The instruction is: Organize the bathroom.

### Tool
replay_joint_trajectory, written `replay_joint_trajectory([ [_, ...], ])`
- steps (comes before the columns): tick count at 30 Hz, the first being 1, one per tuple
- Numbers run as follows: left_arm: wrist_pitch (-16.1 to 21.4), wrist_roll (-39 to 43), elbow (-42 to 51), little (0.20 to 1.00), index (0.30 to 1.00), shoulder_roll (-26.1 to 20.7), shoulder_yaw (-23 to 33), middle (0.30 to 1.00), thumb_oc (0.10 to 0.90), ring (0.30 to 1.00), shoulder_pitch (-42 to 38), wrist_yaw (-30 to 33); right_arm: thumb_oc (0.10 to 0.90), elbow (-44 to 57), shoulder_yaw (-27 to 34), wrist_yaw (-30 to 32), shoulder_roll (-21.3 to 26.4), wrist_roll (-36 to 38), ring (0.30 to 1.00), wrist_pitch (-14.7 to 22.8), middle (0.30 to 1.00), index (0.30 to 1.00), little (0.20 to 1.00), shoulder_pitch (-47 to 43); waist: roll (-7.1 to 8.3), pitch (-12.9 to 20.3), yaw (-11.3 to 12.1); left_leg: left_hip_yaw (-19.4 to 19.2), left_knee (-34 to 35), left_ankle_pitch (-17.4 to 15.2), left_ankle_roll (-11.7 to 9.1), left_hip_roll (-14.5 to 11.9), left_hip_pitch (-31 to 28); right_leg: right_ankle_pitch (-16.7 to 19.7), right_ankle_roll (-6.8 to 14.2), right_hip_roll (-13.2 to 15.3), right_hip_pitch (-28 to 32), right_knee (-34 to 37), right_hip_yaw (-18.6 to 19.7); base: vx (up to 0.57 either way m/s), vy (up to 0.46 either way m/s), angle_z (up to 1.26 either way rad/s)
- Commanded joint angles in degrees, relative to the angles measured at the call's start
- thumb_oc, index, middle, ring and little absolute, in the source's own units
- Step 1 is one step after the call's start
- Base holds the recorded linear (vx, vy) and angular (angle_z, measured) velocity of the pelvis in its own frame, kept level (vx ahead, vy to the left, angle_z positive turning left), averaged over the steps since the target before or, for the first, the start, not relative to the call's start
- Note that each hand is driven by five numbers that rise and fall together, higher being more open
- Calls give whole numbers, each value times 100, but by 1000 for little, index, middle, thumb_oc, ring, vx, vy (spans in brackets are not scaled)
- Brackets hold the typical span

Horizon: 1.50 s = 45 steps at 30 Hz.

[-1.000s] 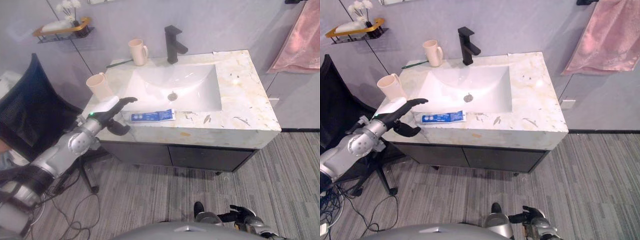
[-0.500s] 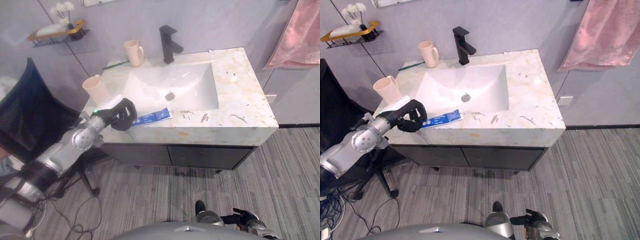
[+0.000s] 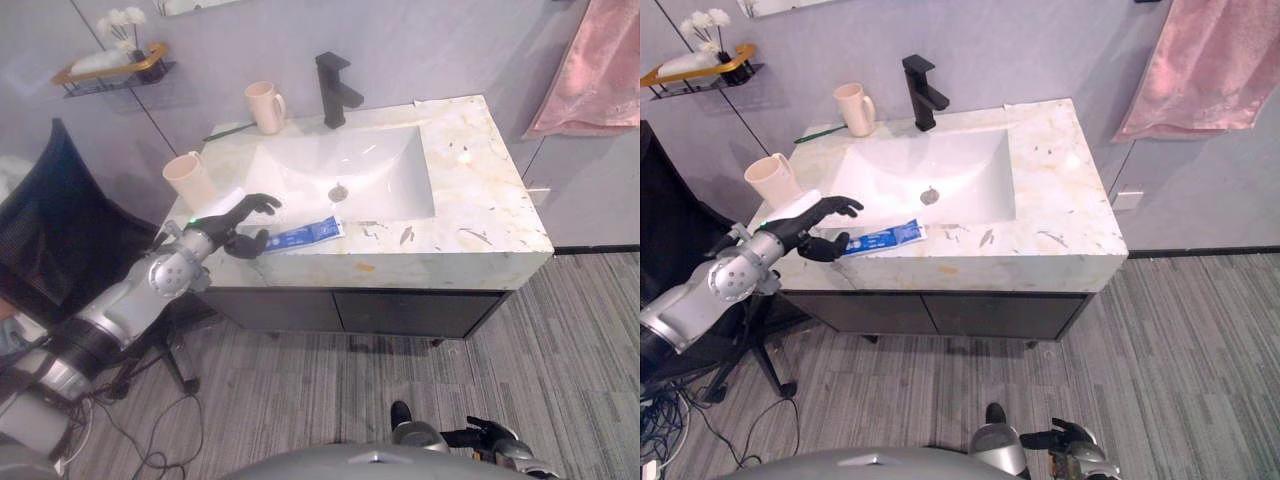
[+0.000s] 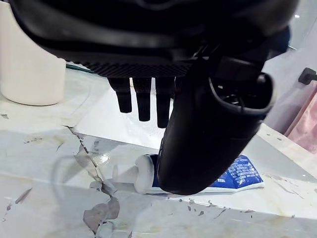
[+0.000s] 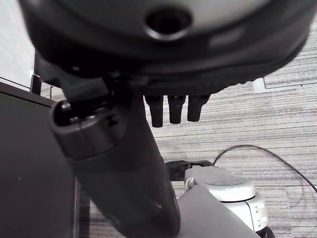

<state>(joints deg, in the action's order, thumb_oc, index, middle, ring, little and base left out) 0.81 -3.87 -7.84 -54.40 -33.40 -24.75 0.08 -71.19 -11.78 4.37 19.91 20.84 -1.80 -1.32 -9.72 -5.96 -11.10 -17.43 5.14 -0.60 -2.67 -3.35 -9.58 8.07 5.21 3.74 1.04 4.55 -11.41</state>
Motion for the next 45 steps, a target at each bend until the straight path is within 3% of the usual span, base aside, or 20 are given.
replay_joint_trajectory([
  [1,126,95,-50,900,900,-83,477,900,800,900,-720,159,800,-129,5,37,33,14,900,159,900,900,900,-237,155,167,12,-266,-544,-358,206,234,163,-1198,220,-15,71,-797,278,0,0,0],
  [12,255,-10,-246,900,900,-40,511,900,800,900,-604,494,800,-97,-50,16,21,-62,900,118,900,900,900,-293,167,184,39,-289,-540,-367,210,238,165,-1197,234,6,71,-788,259,0,0,0],
  [21,774,-143,-351,900,900,-194,825,900,800,900,-406,903,800,-109,-81,21,-3,-26,900,130,900,900,900,-325,225,204,148,-248,-618,-395,204,214,191,-1235,190,0,99,-823,220,-21,-1,0],
  [45,1373,-161,-180,900,900,-468,1319,900,800,900,-145,1351,800,-158,-74,-12,-23,-83,900,93,900,900,900,-377,278,248,287,-169,-673,-428,194,207,171,-1261,169,3,198,-774,146,-2,2,1],
])
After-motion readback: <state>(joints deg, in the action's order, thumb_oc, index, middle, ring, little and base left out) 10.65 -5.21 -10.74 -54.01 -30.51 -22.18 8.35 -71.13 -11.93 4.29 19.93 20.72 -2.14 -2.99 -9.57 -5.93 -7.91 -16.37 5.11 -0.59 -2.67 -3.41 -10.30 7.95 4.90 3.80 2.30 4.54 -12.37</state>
